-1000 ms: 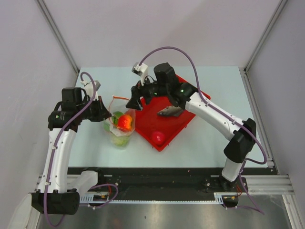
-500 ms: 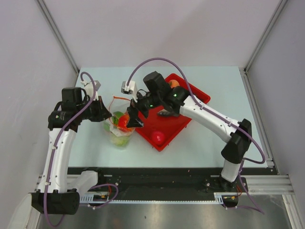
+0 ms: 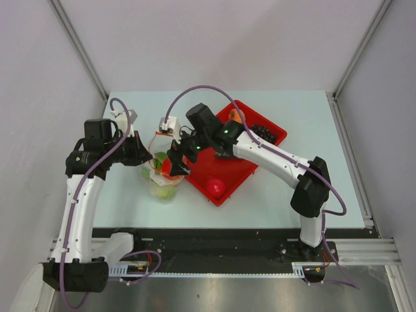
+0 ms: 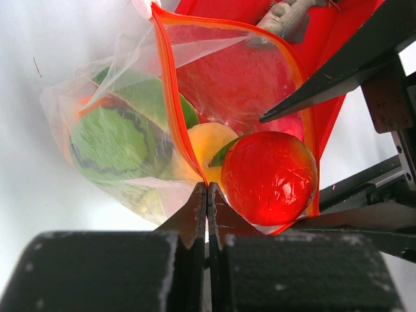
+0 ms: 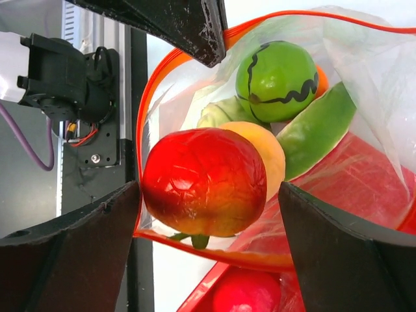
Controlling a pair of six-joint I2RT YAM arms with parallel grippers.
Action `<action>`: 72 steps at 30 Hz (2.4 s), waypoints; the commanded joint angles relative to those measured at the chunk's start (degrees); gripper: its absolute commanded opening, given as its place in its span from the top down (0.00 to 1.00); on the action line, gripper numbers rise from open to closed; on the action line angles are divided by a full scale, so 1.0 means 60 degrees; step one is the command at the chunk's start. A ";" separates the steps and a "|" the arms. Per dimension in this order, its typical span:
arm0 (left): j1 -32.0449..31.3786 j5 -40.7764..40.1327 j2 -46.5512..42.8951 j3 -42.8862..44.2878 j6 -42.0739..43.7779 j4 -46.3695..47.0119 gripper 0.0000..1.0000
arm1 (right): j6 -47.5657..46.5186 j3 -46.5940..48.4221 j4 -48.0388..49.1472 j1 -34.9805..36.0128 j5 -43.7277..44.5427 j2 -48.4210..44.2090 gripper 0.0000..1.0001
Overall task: Place the food in the zip-top bag and seal the zipper
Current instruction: Place the fake vegetable in the zipper food storage bag, then zip the zipper food storage bag at the center of the board.
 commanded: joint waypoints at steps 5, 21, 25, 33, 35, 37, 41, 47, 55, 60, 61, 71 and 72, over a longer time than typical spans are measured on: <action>0.0012 0.0204 -0.0214 -0.0042 0.0279 0.0165 1.00 | -0.0289 0.0838 0.0246 0.0074 0.0371 0.0233 0.43; 0.0012 0.0306 -0.0361 -0.0174 0.0250 0.0077 1.00 | -0.0054 0.1234 0.0350 0.0045 0.0283 0.0262 0.55; 0.0012 0.0321 -0.0405 -0.0160 0.0147 0.0121 1.00 | -0.0098 0.1292 0.0246 0.0103 0.0371 0.0380 0.60; 0.0012 0.0438 -0.0872 -0.0335 0.0206 0.0135 1.00 | 0.0766 0.1235 0.0627 0.0016 0.1556 -0.0189 0.14; 0.0012 0.0453 -0.0976 -0.0466 0.0235 0.0106 1.00 | 0.0926 0.1117 0.0933 -0.0144 0.1689 -0.0410 0.13; 0.0012 0.0453 -0.1092 -0.0526 0.0235 0.0033 1.00 | 0.1058 0.1000 0.1139 -0.0321 0.1951 -0.0601 0.11; -0.0003 0.0526 -0.1400 -0.0643 0.0206 0.0106 1.00 | 0.1030 0.1101 0.1259 -0.0614 0.2627 -0.0325 0.00; -0.0032 0.1199 -0.1503 -0.0497 0.0264 0.0077 1.00 | 0.0883 0.1102 0.1038 -0.0717 0.2525 0.0452 0.00; -0.0324 0.1345 -0.1430 -0.0687 0.0016 0.0589 1.00 | 0.1001 0.1292 0.0950 -0.0878 0.0635 0.0863 0.23; -0.0792 0.1887 -0.1459 -0.0892 -0.0014 0.1408 1.00 | 0.0882 0.1526 0.1110 -0.0922 0.0475 0.1185 0.78; -0.1098 0.1946 -0.1503 -0.0921 0.0044 0.1569 0.96 | 0.0970 0.1541 0.1256 -0.0951 0.0386 0.1171 0.83; -0.1367 0.2401 -0.1254 -0.0104 0.2606 0.0840 0.48 | 0.2494 -0.2149 0.7438 -0.1625 -0.2160 -0.0879 1.00; -0.1104 0.2677 -0.1370 -0.0072 0.2724 0.0984 0.47 | 0.2567 -0.2208 0.7526 -0.1669 -0.2323 -0.0909 1.00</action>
